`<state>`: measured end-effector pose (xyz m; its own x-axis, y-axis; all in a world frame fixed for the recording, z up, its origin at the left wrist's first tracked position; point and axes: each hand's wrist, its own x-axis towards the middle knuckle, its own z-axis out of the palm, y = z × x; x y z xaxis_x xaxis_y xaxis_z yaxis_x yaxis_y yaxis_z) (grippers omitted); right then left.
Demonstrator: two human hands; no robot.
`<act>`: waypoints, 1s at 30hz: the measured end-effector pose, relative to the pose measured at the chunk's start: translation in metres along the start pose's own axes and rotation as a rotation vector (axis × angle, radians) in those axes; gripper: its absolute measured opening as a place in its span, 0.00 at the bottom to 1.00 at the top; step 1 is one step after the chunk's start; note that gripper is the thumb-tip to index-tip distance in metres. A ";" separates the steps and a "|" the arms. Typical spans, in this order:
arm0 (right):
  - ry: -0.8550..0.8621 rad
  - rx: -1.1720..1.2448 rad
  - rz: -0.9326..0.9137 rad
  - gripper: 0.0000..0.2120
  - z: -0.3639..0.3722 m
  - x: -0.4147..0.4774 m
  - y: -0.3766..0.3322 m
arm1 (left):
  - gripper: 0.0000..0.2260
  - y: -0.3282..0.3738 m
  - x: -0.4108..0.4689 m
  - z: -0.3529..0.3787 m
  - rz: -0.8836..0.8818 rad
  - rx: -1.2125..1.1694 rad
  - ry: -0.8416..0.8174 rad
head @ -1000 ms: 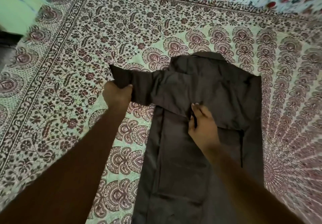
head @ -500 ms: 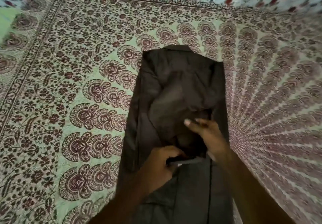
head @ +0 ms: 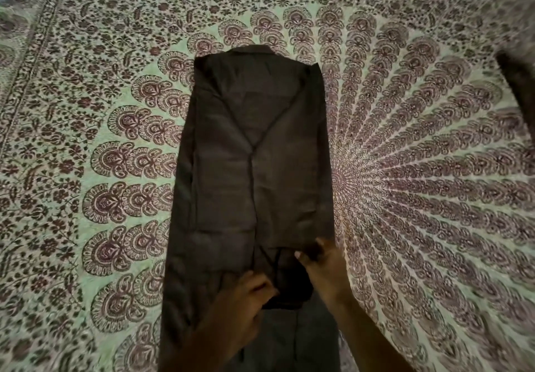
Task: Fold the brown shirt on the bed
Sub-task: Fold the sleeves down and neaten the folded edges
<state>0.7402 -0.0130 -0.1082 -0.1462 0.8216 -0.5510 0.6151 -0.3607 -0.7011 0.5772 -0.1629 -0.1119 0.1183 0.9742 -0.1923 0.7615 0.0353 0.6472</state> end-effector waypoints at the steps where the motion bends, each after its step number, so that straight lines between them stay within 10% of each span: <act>1: 0.004 -0.030 -0.015 0.10 -0.001 -0.005 0.005 | 0.27 0.004 -0.005 0.003 0.022 0.022 -0.037; 8: 0.015 -0.011 -0.049 0.11 -0.002 -0.035 0.029 | 0.23 0.021 -0.029 0.013 0.062 0.073 -0.038; 18: -0.135 0.062 -0.016 0.41 -0.009 -0.065 0.058 | 0.03 0.046 -0.046 0.049 -0.511 -0.332 0.406; 30: -0.172 -0.033 -0.003 0.44 -0.016 -0.082 0.065 | 0.08 0.044 -0.051 0.056 -0.679 -0.247 0.190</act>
<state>0.8045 -0.0968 -0.1009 -0.2767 0.7344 -0.6197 0.6392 -0.3408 -0.6894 0.6401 -0.2234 -0.1147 -0.4564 0.7411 -0.4925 0.4597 0.6703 0.5826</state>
